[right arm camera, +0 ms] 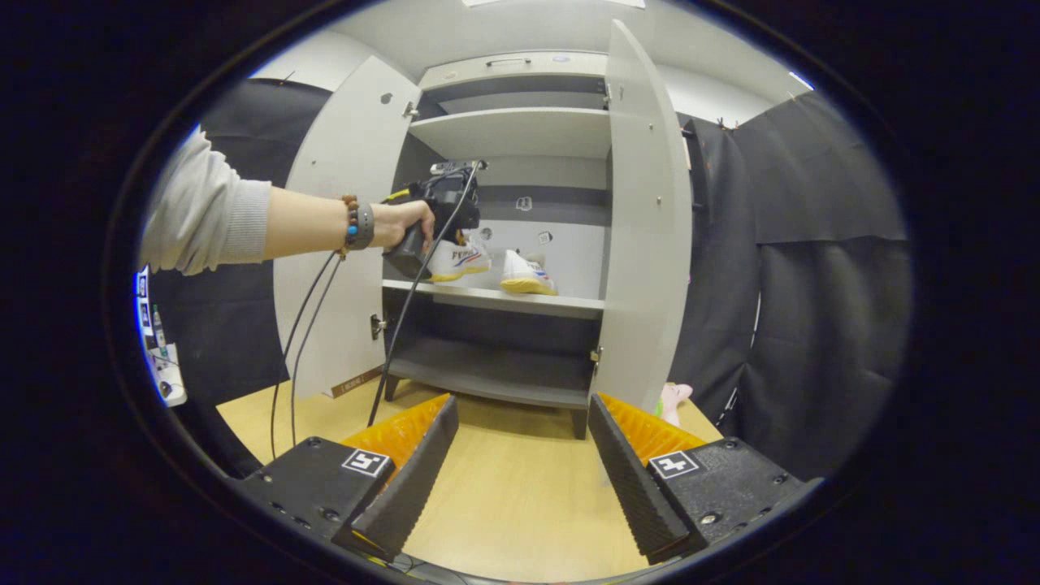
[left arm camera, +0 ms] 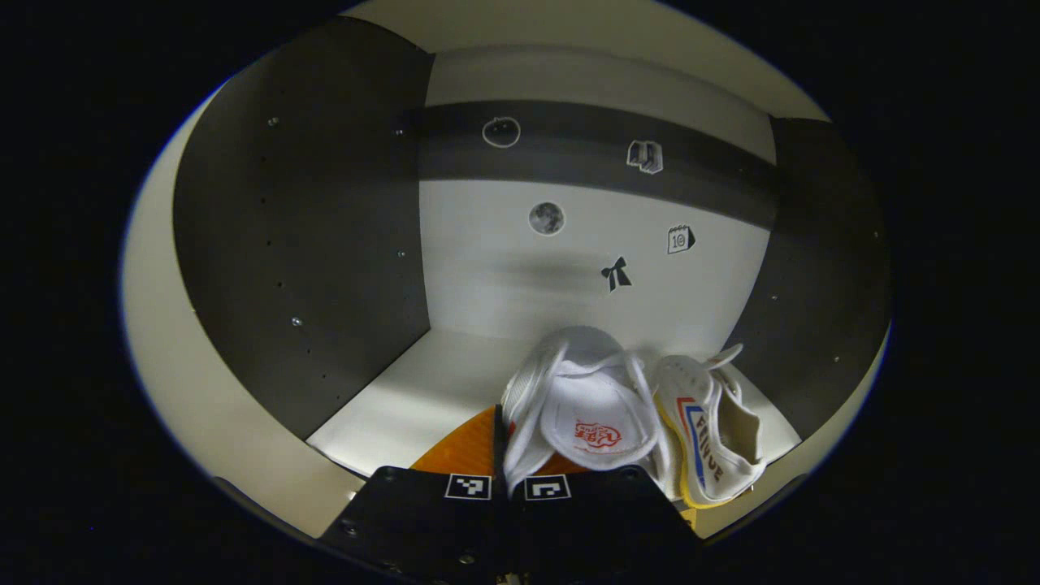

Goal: Grab one shoe with the right hand and put it into the shoe cabinet, grab the other shoe with the left hand and put it into the shoe cabinet; then close the right door with the right hand and the left door with the left hand.

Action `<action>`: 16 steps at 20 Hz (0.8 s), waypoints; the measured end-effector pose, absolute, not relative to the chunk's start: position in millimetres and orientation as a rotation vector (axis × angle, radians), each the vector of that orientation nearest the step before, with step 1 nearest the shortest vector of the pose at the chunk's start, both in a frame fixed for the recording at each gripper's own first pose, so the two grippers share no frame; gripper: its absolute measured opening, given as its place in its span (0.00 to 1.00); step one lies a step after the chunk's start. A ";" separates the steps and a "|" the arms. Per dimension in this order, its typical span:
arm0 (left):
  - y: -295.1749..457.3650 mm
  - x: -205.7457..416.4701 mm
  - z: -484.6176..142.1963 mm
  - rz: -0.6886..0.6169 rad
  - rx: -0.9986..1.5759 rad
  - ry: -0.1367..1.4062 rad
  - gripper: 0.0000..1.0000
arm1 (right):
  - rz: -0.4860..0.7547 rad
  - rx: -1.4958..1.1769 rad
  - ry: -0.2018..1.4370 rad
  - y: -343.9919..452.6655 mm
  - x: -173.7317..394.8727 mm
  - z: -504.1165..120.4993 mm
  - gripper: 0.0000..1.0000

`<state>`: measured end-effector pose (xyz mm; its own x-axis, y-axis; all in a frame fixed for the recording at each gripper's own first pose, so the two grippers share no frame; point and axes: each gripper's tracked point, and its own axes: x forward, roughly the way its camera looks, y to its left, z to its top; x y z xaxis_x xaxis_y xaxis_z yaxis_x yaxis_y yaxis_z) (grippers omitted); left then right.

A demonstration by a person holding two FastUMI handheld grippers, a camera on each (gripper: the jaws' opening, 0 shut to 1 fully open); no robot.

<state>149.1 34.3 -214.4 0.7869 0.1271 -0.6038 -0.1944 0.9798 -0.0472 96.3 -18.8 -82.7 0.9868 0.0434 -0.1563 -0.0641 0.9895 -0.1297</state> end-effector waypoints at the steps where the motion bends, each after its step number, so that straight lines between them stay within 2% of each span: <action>1: 35.2 157.0 -221.2 0.181 -0.107 0.655 0.01 | 0.047 -0.130 0.157 -22.4 97.0 -83.9 1.00; 10: 29.5 183.4 -251.4 0.157 -0.151 0.759 0.01 | 0.012 -0.125 0.179 -36.4 101.5 -91.4 1.00; 11: 25.0 182.3 -250.3 0.131 -0.163 0.762 0.05 | 0.015 -0.125 0.179 -35.3 102.1 -91.7 1.00; 12: 23.9 182.5 -246.2 0.117 -0.163 0.745 0.25 | 0.016 -0.125 0.178 -34.0 102.3 -91.9 1.00; 13: 23.5 183.7 -241.4 0.102 -0.158 0.728 0.37 | 0.018 -0.123 0.178 -33.2 102.7 -92.9 1.00; 14: 24.5 180.0 -235.4 0.097 -0.156 0.709 0.40 | 0.023 -0.121 0.182 -31.6 103.0 -93.5 1.00; 15: 24.5 178.0 -230.7 0.086 -0.160 0.694 0.59 | 0.028 -0.119 0.185 -29.2 103.2 -94.6 1.00; 16: 24.2 171.3 -227.6 0.077 -0.168 0.687 0.51 | 0.033 -0.119 0.183 -27.0 102.6 -93.8 1.00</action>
